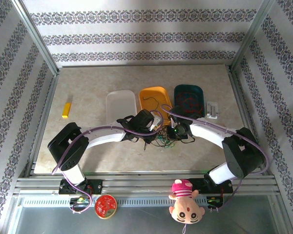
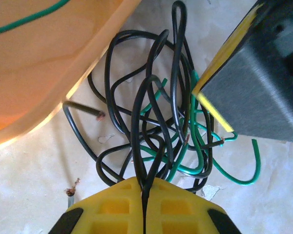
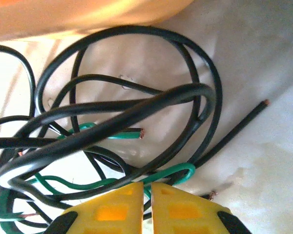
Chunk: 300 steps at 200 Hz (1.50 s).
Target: Untangle the cables
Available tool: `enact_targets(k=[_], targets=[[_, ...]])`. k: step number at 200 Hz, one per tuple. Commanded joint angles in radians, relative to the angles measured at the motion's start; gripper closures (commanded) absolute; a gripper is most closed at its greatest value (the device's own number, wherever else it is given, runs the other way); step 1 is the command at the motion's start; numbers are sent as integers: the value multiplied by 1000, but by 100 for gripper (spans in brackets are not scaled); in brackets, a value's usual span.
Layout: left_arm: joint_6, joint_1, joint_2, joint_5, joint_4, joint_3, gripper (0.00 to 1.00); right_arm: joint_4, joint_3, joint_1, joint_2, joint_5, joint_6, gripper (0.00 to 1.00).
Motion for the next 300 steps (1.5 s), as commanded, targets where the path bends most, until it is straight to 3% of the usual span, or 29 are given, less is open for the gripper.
enact_targets(k=[1,10,25,60,93,160,200,219,259,300], targets=[[0,-16,14,4,18,0,100,-22,-29,12,-81,34,0,76],[0,-16,14,-3,15,-3,100,-28,-46,12,-109,24,-5,63],[3,-16,16,-6,14,-9,100,-36,-75,15,-163,-9,-23,57],[-2,-16,19,-6,21,-22,100,-54,-111,47,-216,-147,-66,55],[-1,-16,22,-21,25,-23,100,-55,-117,93,-173,-165,-73,55],[1,-16,23,-29,22,-26,100,-9,-109,119,-50,-53,-11,63],[-1,-16,28,-43,21,-35,100,-13,-118,115,-54,23,18,90],[-11,-16,27,-70,34,-46,100,-26,-121,115,-80,68,28,96],[-39,-16,34,-159,31,-53,100,-61,-132,72,-178,225,82,100],[-50,-16,44,-239,-7,-60,100,-82,-181,-55,-350,304,160,100]])
